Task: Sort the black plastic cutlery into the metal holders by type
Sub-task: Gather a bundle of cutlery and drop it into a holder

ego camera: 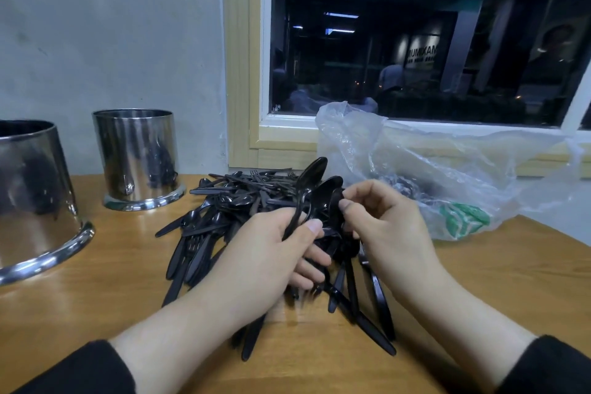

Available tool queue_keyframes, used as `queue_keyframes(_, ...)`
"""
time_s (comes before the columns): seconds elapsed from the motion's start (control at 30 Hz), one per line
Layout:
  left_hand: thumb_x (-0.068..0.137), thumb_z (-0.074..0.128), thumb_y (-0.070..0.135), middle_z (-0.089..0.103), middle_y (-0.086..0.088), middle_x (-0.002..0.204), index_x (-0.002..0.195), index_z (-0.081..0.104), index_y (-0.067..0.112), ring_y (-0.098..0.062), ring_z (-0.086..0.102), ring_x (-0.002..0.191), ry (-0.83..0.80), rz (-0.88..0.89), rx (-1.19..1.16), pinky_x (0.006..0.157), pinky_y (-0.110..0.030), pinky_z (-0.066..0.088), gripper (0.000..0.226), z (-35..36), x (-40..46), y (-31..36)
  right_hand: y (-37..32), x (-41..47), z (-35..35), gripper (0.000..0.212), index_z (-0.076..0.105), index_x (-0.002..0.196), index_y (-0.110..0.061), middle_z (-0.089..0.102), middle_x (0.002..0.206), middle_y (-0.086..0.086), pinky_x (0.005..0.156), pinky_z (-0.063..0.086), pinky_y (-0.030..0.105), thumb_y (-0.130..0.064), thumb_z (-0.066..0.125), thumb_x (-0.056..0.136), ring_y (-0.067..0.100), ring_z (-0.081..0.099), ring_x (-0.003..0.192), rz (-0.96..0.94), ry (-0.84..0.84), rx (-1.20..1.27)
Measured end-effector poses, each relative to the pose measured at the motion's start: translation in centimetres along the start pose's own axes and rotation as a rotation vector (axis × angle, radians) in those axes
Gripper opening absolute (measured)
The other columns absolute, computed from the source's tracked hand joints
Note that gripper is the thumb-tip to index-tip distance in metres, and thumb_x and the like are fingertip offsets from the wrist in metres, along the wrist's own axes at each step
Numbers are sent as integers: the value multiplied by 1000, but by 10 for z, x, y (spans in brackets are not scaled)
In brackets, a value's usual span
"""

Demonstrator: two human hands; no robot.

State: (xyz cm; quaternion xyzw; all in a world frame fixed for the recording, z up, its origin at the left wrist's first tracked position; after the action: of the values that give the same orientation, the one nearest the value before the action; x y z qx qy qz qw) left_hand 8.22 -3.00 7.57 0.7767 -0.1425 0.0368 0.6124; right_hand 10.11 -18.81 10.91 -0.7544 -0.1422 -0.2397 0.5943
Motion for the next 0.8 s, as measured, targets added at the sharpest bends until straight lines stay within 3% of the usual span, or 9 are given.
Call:
queue_keyframes(0.1,105,53,27,79,-1,83,93,69,20,-19,77,74,-17,-7,-16,69,-36,64,21,3,0,-2,1,0,-1,8,64,86,-6,62,60,5,55,46,26,-3,65,93,15,55,52,41,20,87)
queue_keyframes(0.2,105,54,25,79,-4,84,93,72,22,-21,77,75,-31,-16,-55,69,-36,64,22,6,0,-3,4,-2,0,5,62,89,0,66,61,8,61,55,33,-1,62,94,20,63,55,96,17,184)
queue_keyframes(0.27,105,54,27,78,-7,83,94,72,21,-22,76,72,-34,-9,-43,69,-37,64,22,5,-1,-1,5,-3,2,4,61,90,4,65,63,10,63,60,29,2,61,94,20,66,57,129,16,265)
queue_keyframes(0.37,105,53,32,65,-4,60,79,65,18,-16,59,50,-14,13,91,55,-36,54,31,0,-1,-1,3,-4,7,4,61,90,6,63,66,15,62,60,26,4,62,94,20,68,60,158,-6,346)
queue_keyframes(0.43,104,54,35,51,10,53,80,66,21,-5,44,43,16,36,129,46,-25,39,30,-4,0,1,-1,-3,8,6,64,92,6,66,70,18,60,59,26,1,63,94,20,67,61,152,-47,298)
queue_keyframes(0.57,98,62,39,45,18,47,87,70,22,1,40,41,110,40,86,49,-21,30,22,-17,1,1,2,7,1,23,67,80,-14,61,61,1,56,45,28,-33,67,94,10,52,53,76,-210,-239)
queue_keyframes(0.67,97,64,40,44,17,49,86,68,21,-1,39,41,150,38,78,51,-27,31,23,-25,2,-2,15,1,12,37,65,77,-20,62,62,-7,57,41,22,-56,68,87,2,51,54,64,-535,-667)
queue_keyframes(0.73,98,62,40,43,16,55,88,68,15,-2,37,44,176,47,75,52,-29,30,27,-29,4,-4,27,-15,21,39,66,81,-23,66,69,-11,57,41,19,-61,72,81,1,54,59,99,-764,-824)
queue_keyframes(0.8,99,60,39,43,16,56,90,68,13,-1,37,44,195,50,74,52,-26,30,29,-32,5,-5,33,-25,25,41,67,86,-27,68,79,-9,62,45,23,-66,74,75,3,58,68,111,-867,-929)
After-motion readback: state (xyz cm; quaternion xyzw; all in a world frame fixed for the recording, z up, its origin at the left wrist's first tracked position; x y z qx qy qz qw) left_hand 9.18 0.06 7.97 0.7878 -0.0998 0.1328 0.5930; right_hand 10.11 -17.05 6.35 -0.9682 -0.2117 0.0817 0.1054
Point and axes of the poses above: each hand's wrist, its own x-axis towards the middle knuckle, its own z-axis out of the palm, y = z × x, the point moved 10 cm from there along x, towards the middle knuckle
